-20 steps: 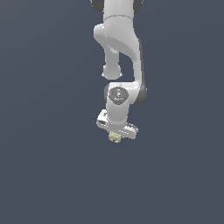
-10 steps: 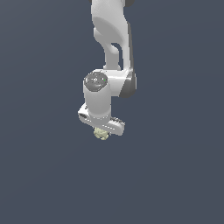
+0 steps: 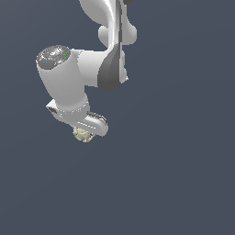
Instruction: Pick up the object and move it to a goal position.
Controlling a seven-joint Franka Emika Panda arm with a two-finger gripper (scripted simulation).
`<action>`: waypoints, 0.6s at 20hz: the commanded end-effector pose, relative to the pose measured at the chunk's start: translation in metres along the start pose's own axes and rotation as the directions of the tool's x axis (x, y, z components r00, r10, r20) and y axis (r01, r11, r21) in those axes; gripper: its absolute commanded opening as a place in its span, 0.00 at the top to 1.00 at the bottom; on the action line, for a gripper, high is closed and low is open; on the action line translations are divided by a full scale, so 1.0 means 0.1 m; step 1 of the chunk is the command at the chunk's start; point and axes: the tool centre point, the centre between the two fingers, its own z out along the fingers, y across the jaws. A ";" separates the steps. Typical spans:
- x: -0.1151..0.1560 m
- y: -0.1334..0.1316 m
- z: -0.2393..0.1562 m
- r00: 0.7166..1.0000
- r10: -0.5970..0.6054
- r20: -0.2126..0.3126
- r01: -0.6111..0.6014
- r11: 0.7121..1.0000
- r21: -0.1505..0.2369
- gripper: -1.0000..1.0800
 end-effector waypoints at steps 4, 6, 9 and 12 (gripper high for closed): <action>0.25 0.34 -0.41 1.000 -0.001 0.001 0.001 1.000 0.000 1.00; 0.33 0.44 -0.53 1.000 -0.001 0.001 0.001 1.000 0.000 1.00; 0.43 0.57 -0.70 1.000 -0.001 0.001 0.001 1.000 0.000 1.00; 0.52 0.66 -0.82 1.000 -0.001 0.001 0.001 1.000 -0.001 1.00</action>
